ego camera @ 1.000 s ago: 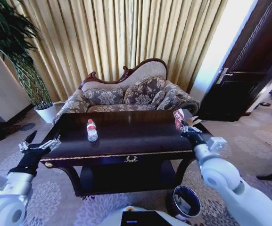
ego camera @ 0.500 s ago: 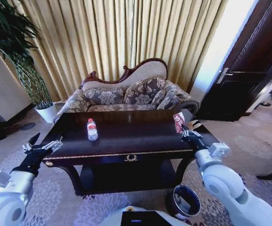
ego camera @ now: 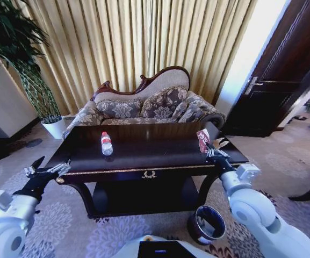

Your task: Move to the front of the table and place the trash on the table into the trash bin.

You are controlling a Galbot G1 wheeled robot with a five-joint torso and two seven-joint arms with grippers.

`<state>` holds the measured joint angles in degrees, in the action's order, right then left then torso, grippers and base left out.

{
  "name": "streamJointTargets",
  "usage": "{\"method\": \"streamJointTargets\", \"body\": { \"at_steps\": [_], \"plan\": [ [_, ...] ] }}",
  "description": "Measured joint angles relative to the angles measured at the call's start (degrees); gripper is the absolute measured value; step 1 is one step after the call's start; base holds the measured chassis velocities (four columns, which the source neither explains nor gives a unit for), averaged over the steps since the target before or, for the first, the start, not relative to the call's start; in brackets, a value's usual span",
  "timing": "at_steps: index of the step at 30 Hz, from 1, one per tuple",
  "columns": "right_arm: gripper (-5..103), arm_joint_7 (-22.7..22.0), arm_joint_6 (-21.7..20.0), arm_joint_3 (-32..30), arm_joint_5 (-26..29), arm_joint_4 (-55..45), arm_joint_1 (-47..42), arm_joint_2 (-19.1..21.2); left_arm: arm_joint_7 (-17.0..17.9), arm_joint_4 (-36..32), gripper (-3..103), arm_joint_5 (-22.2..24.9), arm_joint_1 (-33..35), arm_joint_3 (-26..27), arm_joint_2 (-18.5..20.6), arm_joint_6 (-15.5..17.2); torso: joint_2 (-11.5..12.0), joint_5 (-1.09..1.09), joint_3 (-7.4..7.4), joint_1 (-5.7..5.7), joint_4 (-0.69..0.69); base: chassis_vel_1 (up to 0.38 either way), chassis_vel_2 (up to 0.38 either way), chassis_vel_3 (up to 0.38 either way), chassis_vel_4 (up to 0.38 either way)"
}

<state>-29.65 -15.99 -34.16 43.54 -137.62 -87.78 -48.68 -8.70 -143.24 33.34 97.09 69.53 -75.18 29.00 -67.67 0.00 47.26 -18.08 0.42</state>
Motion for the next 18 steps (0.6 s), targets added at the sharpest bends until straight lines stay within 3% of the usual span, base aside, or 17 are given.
{"method": "streamJointTargets", "body": {
  "at_steps": [4,7,18],
  "plan": [
    [0,0.1,0.4,0.3,-0.4,0.0,-0.2,-0.2,-1.6,0.0,100,-0.1,-0.2,0.0,0.3,-0.7,0.0,0.0,0.0,0.0,0.0,0.089,-0.071,-0.093,0.075],
    [0,0.1,0.7,0.6,-1.0,0.1,-0.6,-0.8,-5.0,0.0,100,-0.1,-0.3,0.2,1.0,-1.3,0.0,0.0,0.0,-0.01,0.0,0.099,-0.109,-0.095,0.095],
    [0,0.4,0.9,1.0,-2.1,0.1,-1.3,-1.6,-5.2,0.0,100,-0.2,0.1,0.2,1.0,-1.6,0.0,0.01,0.0,0.02,0.0,0.148,-0.152,-0.14,0.146]
  ]
}}
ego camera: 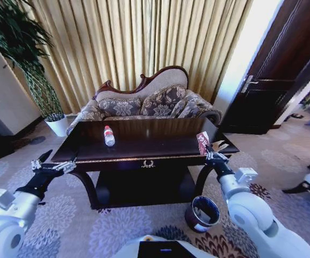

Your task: Move to the front of the table and place the trash on the table into the trash bin.

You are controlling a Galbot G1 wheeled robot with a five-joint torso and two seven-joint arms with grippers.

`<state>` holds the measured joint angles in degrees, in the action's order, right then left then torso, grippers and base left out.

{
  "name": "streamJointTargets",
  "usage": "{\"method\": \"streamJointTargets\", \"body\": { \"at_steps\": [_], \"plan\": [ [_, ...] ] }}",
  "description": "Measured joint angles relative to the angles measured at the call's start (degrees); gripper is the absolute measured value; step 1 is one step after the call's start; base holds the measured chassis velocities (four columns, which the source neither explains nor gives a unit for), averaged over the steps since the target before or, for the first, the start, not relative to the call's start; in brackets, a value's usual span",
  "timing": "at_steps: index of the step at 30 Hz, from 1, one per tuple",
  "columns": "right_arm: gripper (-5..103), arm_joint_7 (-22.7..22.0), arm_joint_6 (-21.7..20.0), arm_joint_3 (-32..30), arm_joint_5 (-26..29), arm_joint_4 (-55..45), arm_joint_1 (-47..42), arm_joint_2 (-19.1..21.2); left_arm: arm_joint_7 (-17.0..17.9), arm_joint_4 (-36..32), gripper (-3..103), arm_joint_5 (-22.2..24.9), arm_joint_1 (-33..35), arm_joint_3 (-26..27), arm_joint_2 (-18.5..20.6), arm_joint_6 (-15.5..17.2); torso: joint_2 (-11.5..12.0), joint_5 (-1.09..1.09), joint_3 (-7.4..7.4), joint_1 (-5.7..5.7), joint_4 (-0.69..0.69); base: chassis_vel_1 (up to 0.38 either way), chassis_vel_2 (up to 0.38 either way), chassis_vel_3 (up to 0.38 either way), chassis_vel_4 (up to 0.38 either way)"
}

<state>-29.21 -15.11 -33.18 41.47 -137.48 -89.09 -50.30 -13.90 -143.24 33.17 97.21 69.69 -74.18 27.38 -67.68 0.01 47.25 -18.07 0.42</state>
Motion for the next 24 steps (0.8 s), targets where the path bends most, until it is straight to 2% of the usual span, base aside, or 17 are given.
{"method": "streamJointTargets", "body": {
  "at_steps": [4,8,10,14,16,21,23,24],
  "plan": [
    [0,1.1,0.0,0.4,-0.9,0.8,-0.8,-0.6,0.1,0.0,100,-0.1,0.3,-0.1,-0.4,-0.1,0.0,0.0,-0.02,0.03,0.0,0.091,-0.069,-0.079,0.072],
    [0,1.2,-1.6,1.9,-2.2,6.1,-1.9,-2.7,0.1,0.0,100,-0.1,0.5,-0.1,-0.8,-0.2,0.0,0.01,0.0,0.01,0.0,0.007,-0.011,-0.016,0.004],
    [0,1.2,-2.3,3.9,-3.4,12.5,-2.1,-4.4,0.2,0.0,100,-0.1,0.6,0.0,-1.0,-0.3,0.0,-0.03,0.02,-0.04,0.0,0.0,0.0,0.0,0.0],
    [0,1.2,-2.4,5.7,-3.8,18.4,-1.2,-5.5,0.2,0.0,100,-0.1,0.7,0.0,-1.1,-0.4,0.0,-0.02,0.02,-0.05,0.02,0.0,0.0,0.0,0.0],
    [0,1.1,-2.4,7.2,-4.5,26.0,1.0,-6.4,0.3,0.0,100,0.0,1.0,0.0,-1.1,-0.5,0.0,-0.02,0.02,-0.04,0.0,0.0,0.0,0.0,0.0],
    [0,1.2,-2.1,8.0,-5.8,32.6,3.2,-7.3,0.4,0.0,100,0.1,1.2,0.3,-1.1,-0.7,0.0,-0.01,0.0,-0.01,0.0,0.0,0.0,0.0,0.0],
    [0,2.3,-1.5,8.7,-8.4,41.9,7.1,-8.6,0.4,0.0,100,0.2,1.5,0.6,-1.2,-1.7,0.0,-0.01,0.0,-0.02,0.0,0.0,0.0,0.0,0.0],
    [0,2.3,-1.5,8.7,-8.4,41.9,7.1,-8.6,0.4,0.0,100,0.2,1.5,0.6,-1.2,-1.7,0.0,-0.01,0.0,-0.02,0.0,0.0,0.0,0.0,0.0]
  ]
}}
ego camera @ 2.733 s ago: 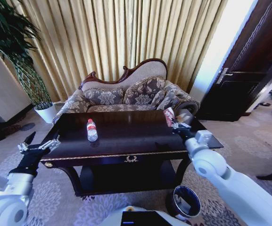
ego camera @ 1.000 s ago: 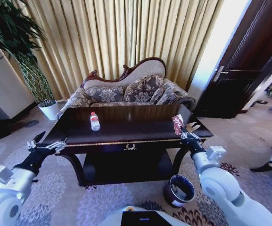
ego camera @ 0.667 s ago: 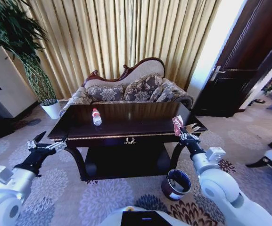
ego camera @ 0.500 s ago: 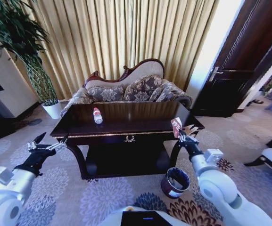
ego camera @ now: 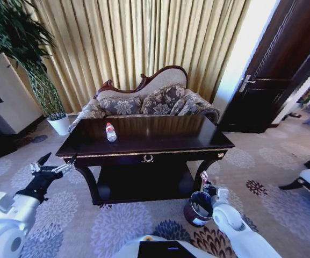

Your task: Move to the front of the table and place the trash on the table into the trash bin.

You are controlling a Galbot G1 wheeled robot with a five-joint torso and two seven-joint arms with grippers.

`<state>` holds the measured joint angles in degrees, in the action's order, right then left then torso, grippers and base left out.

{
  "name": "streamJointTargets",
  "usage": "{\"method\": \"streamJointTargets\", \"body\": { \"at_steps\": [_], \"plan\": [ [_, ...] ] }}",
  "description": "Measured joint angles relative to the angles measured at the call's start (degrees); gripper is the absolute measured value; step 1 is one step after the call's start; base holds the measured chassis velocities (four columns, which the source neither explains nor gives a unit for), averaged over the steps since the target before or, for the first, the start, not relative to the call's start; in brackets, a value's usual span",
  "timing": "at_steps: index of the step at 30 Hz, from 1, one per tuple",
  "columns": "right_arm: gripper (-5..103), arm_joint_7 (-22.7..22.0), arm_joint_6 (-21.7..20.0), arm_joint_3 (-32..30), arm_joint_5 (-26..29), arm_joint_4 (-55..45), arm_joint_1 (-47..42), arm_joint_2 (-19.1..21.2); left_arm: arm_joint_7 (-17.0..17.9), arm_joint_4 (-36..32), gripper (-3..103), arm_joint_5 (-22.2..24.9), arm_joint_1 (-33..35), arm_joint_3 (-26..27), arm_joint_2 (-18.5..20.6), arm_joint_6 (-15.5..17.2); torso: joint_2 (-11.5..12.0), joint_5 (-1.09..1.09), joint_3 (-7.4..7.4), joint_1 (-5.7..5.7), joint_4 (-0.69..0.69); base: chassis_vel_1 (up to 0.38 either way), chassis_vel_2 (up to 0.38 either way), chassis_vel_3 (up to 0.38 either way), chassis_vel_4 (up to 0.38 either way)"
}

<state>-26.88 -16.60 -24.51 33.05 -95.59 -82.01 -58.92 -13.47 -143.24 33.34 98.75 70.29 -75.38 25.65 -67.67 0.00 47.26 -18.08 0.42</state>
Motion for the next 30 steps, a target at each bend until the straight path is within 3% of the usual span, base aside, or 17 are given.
{"method": "streamJointTargets", "body": {
  "at_steps": [7,14,30],
  "plan": [
    [0,0.7,0.9,1.1,-5.3,16.4,6.1,-2.4,0.0,0.0,100,0.1,-0.1,0.0,-0.3,-0.1,0.0,-0.01,0.0,0.0,0.0,0.0,0.0,0.0,0.0],
    [0,0.9,1.2,0.9,-7.0,18.8,6.5,-3.4,0.0,0.0,100,0.3,-0.1,0.3,-0.3,-0.2,0.0,0.0,0.0,0.0,0.0,0.0,0.0,0.0,0.0],
    [65,0.9,0.7,0.7,-8.5,17.3,5.5,-4.3,-0.1,0.0,100,0.5,-0.1,0.2,-0.6,-0.5,0.0,0.0,0.0,0.0,0.0,0.0,0.0,0.0,0.0]
  ]
}}
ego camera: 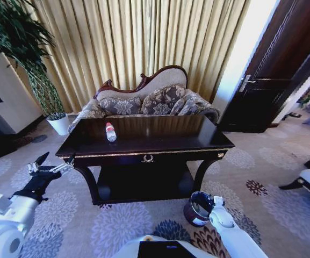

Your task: Move to the front of the table and place the trash on the table into the trash bin.

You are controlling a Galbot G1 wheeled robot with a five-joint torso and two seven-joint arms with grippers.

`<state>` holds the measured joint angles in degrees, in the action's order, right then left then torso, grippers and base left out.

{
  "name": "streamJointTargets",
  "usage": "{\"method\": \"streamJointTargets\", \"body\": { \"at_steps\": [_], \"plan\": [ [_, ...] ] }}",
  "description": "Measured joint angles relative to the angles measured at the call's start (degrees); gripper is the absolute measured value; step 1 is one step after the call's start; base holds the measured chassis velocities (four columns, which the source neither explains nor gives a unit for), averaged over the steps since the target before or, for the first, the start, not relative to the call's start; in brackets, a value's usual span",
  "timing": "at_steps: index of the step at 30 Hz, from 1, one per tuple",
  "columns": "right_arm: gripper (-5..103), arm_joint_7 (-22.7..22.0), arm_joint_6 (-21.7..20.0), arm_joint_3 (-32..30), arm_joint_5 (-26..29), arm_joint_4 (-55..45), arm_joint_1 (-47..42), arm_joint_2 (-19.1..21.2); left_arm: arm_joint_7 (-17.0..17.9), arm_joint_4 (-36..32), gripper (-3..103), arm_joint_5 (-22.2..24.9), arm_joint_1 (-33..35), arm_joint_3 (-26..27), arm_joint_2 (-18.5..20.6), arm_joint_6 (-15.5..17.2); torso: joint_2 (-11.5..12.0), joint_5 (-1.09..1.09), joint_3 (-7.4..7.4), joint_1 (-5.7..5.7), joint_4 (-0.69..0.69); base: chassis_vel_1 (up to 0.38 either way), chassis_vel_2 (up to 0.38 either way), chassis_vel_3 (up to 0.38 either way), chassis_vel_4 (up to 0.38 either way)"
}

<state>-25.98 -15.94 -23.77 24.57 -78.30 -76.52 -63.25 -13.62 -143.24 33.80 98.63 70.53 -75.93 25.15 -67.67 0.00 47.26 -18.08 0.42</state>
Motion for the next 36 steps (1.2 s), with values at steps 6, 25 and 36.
{"method": "streamJointTargets", "body": {
  "at_steps": [6,25,36],
  "plan": [
    [86,0.0,0.0,-0.1,0.1,-0.4,-0.3,-0.3,-0.1,0.0,100,0.0,0.0,0.0,-0.2,-0.1,0.0,0.0,0.0,0.0,0.0,0.0,0.0,0.0,0.0],
    [100,-0.5,-0.3,-1.4,2.7,-3.3,-0.8,-1.0,-0.1,0.0,100,0.1,0.0,-0.1,-0.1,-0.1,0.0,-0.03,0.0,0.0,0.02,0.0,0.0,0.0,0.0],
    [100,-1.4,-1.1,-5.2,10.7,-33.1,-6.5,3.4,0.3,0.0,100,1.2,0.5,0.1,-0.6,-1.4,0.0,0.0,0.0,0.01,0.0,0.0,0.0,0.0,0.0]
  ]
}}
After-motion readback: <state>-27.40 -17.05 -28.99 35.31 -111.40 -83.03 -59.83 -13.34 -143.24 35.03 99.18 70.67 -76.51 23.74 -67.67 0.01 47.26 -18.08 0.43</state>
